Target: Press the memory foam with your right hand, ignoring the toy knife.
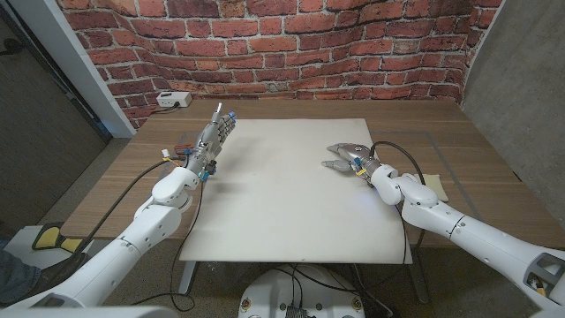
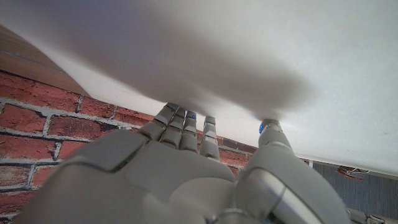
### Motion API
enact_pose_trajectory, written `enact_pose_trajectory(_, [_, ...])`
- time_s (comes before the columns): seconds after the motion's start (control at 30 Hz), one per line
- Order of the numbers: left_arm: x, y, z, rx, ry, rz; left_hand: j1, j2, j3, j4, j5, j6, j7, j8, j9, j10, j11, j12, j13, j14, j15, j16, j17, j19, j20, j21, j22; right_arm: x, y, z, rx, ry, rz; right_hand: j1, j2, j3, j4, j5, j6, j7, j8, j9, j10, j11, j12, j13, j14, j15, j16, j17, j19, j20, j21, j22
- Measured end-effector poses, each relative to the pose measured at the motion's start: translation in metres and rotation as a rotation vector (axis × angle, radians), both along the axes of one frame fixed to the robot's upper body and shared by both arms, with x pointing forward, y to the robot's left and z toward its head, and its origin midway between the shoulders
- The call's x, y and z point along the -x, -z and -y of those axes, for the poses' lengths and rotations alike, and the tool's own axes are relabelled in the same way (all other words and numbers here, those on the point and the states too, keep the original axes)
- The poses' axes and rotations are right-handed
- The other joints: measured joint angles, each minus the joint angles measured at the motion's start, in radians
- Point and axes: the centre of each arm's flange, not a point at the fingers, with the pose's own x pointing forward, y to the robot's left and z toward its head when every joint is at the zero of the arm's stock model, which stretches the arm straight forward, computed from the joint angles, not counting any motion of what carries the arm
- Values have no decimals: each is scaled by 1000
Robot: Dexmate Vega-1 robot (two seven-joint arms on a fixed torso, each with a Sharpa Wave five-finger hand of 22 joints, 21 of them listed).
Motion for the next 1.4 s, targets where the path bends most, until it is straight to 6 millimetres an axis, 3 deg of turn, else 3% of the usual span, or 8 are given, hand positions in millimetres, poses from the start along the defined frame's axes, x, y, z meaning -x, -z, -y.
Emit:
enact_pose_trajectory(0.3, [1,0,1,-5,2,-3,0,0,0,0,0,0,0,0,0,0,0,-6,0,0,0,0,0,0,0,-1,0,-4,4,1,3,11,-30,16,-8,4,4,0,43,-1,10,-2,1,1,4,0,0,0,0,0,7,4,1,0])
enact_pose_trajectory(1.4, [1,0,2,-7,-5,-9,3,3,0,0,-8,0,0,-4,0,0,0,-6,0,0,0,0,2,-5,5,-1,0,-11,17,4,12,35,-75,20,-9,11,14,-12,39,2,8,-2,5,-2,0,0,11,-6,0,2,3,0,-6,-9])
